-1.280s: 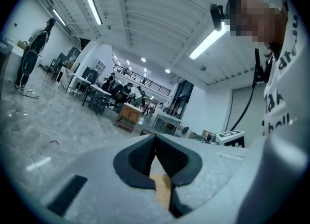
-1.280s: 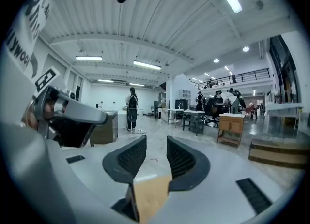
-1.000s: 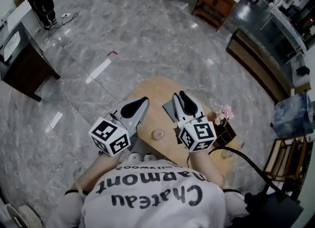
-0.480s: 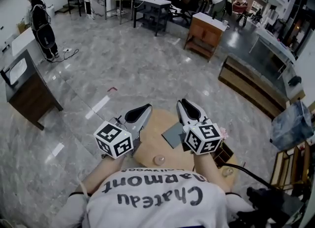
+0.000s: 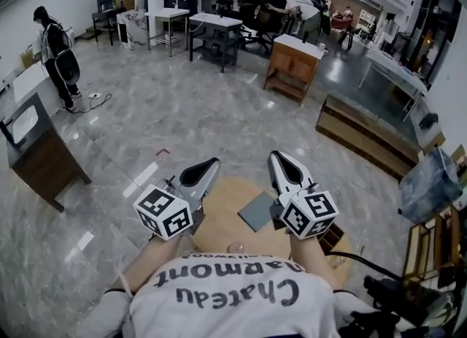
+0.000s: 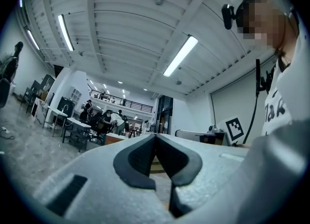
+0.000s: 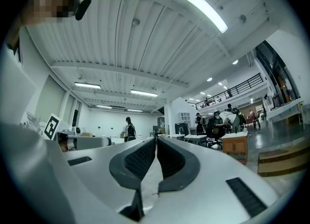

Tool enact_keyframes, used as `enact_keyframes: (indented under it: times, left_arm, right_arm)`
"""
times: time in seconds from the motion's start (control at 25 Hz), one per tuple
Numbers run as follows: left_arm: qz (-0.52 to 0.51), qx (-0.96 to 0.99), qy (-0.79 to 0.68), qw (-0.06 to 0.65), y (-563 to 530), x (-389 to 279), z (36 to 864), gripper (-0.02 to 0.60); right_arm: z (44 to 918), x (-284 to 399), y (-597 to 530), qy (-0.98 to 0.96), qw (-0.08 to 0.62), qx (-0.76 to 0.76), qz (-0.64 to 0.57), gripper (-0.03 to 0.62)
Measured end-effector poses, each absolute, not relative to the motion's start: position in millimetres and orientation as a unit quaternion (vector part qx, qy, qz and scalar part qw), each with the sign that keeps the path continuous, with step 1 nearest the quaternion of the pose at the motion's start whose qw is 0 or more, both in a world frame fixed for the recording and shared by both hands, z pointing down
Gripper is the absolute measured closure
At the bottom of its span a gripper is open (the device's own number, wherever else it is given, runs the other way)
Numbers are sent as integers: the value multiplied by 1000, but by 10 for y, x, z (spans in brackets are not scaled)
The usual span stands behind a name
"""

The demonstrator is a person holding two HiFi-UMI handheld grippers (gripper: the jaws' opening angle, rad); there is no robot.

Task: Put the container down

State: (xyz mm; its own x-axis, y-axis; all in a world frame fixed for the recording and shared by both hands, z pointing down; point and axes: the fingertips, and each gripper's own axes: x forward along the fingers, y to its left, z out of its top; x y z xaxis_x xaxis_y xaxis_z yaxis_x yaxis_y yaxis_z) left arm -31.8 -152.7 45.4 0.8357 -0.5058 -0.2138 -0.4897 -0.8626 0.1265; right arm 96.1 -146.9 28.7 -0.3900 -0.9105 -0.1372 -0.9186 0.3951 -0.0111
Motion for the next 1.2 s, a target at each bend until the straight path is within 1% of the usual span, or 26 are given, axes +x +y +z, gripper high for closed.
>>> enact_keyframes:
  times: [0.28,0.64,0.8,1.2]
  left_arm:
    - [-121,960,-248,46,-1469,-312,544,568]
    - [-105,963,-239,66,-1454,-221,750,568]
    - [-103,962,-243,74,-1465,-247,814,568]
    - [-99,962,-239,81,-1489,-291,911,568]
  right_arm:
    - [389,1020,-1361,825,58,-561,23,580]
    - [706,1206,-1360,805,12,-593,-1,582]
    - [811,1274,-1367,796,7,-605,-10,582]
    - [930,1212,-1357,796,-8,-605,-12,580]
